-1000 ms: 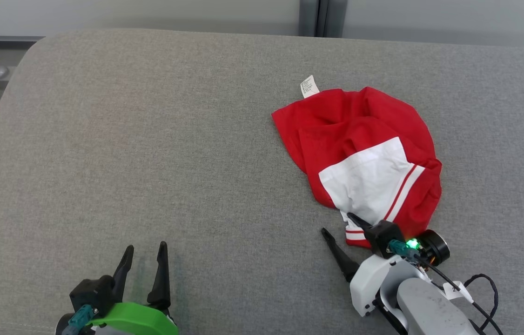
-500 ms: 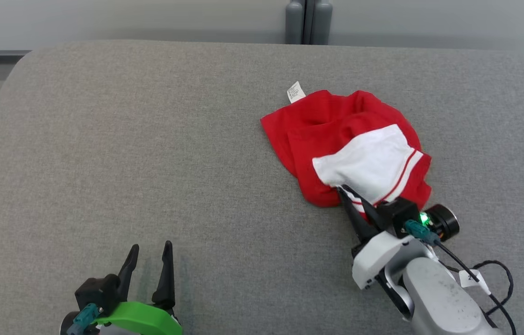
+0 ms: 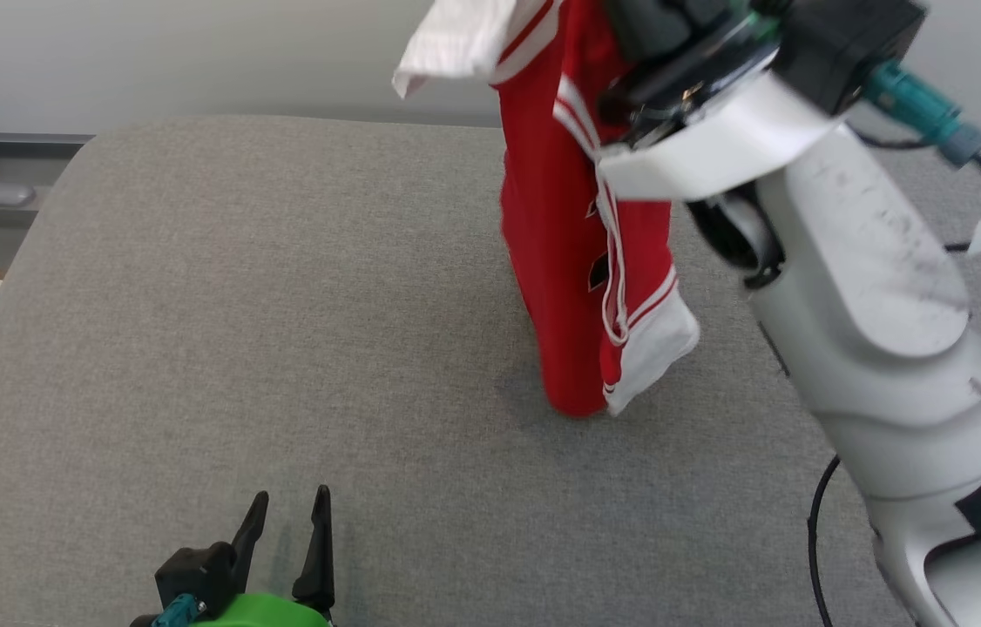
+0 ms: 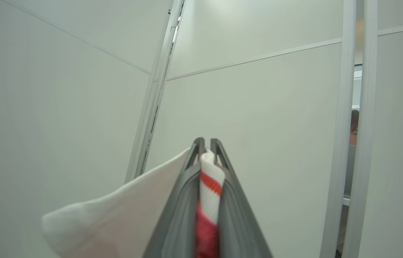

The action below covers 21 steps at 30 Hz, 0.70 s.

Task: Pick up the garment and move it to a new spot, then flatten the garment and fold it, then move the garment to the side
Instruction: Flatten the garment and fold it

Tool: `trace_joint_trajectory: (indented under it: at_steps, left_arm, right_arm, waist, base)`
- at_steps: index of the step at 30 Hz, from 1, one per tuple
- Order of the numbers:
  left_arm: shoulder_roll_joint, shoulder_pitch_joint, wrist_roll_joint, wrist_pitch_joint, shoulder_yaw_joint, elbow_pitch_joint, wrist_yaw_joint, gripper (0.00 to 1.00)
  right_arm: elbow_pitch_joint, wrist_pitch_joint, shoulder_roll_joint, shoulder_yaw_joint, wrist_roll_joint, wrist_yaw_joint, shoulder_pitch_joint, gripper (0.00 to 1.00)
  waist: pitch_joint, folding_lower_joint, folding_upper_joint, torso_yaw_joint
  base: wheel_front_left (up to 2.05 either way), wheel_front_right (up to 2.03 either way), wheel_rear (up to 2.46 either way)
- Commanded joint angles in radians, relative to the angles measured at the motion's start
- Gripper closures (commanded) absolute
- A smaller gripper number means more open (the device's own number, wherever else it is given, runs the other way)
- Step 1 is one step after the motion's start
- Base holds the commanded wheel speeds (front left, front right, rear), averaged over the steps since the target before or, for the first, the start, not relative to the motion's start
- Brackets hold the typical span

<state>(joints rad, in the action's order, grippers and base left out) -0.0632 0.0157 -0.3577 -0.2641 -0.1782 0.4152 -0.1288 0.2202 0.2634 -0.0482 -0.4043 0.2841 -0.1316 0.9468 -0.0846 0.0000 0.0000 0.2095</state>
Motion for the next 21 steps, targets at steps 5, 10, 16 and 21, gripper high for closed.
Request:
trace_joint_trajectory:
  at_steps: [5,10,16,21]
  left_arm:
    - [0.002,-0.015,0.007,0.0,0.002,0.01,-0.003,0.0]
    - [0.003,0.007,0.001,0.0,-0.002,0.009,-0.003,0.0]
    - [-0.004,0.067,-0.022,0.0,-0.043,-0.003,-0.003,0.0]
    - [-0.014,0.095,-0.041,0.0,-0.062,-0.008,-0.003,0.0]
  right_arm:
    - [0.076,0.001,-0.005,0.113,-0.079,0.002,0.175,1.0]
    - [0.263,0.001,-0.005,0.251,-0.318,0.002,0.257,1.0]
    - [0.531,-0.024,-0.165,0.472,-0.642,0.002,0.23,0.6]
    - [0.54,-0.051,-0.209,0.801,-0.819,0.002,0.1,0.0]
  waist:
    - [-0.003,0.0,0.0,0.025]
    - [-0.041,0.0,0.0,0.038]
    - [-0.121,0.0,0.0,0.08]
    - [-0.155,0.0,0.0,0.094]
  base:
    - [0.0,0.0,0.0]
    - [0.0,0.0,0.0]
    - [0.0,0.0,0.0]
    - [0.0,0.0,0.0]
